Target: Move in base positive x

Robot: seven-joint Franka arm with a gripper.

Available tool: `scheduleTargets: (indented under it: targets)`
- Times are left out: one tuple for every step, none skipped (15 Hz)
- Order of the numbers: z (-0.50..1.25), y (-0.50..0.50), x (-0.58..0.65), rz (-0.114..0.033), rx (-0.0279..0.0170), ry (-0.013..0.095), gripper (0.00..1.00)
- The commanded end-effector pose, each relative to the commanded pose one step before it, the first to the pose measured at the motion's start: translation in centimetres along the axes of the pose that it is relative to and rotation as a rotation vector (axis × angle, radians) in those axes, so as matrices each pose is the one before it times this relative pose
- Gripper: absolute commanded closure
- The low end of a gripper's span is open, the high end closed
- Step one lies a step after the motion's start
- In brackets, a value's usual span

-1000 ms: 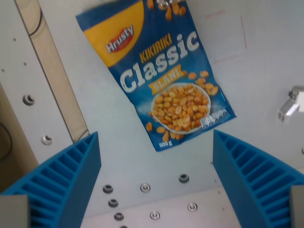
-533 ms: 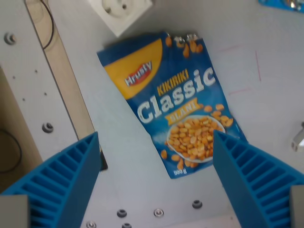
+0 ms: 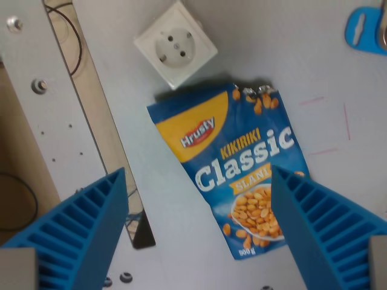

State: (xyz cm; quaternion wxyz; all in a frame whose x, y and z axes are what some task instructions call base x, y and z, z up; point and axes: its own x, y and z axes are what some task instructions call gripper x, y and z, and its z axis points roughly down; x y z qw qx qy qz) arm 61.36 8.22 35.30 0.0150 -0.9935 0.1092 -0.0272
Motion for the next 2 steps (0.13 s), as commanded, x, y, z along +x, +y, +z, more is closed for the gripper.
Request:
scheduleTargets:
  targets:
    - [-0.195,-0.959,1.871,0.0088,-0.0411,-0.0542,0.0]
    - [0.06,-0.216,0.5,0.0,0.0,0.0,0.0]
